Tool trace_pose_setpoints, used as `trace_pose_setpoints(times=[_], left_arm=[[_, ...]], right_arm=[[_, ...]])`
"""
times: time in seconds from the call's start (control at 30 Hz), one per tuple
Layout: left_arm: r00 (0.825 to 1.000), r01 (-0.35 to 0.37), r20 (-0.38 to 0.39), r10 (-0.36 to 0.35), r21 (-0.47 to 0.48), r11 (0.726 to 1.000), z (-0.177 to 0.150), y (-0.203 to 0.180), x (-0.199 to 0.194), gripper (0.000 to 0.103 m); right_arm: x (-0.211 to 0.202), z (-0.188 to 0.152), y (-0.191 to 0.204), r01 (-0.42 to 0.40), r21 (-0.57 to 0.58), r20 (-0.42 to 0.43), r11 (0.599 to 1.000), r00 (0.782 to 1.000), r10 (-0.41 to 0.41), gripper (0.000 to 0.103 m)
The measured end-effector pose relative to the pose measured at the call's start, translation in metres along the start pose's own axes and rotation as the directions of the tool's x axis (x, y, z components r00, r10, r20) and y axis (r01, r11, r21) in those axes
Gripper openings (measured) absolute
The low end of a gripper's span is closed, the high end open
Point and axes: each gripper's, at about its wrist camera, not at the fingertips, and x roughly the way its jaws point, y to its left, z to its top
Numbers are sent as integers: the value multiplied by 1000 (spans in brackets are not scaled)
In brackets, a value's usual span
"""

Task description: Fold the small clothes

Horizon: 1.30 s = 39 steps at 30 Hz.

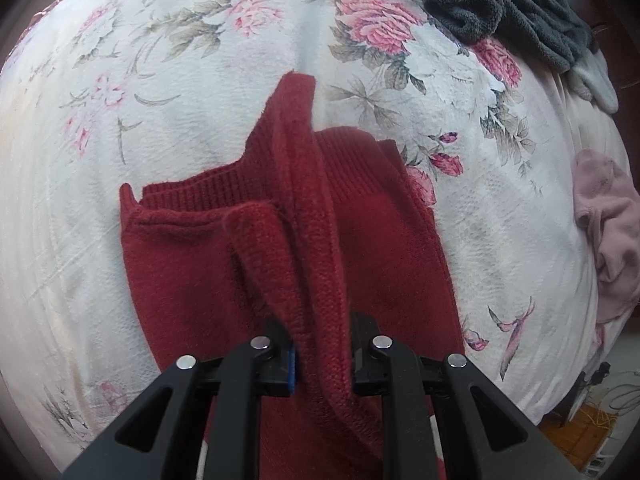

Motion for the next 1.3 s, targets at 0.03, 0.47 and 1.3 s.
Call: trace_pose_setpoints(times=[0.03,0.47,1.3], left_arm=[[1000,-6,-2,6,4,1000,1,-3,2,17],[996,-91,-7,92,30,995,12,-38,31,18],[923,261,277,-267,60,963,-76,36,-19,73]], right_arm=[[0,0,-3,-1,3,-5,1000,1000,1,11],[2,-1,-33,-26,83,-50,996,998,30,11],[25,-19,-150,-230,533,-103,814,937,333,62]])
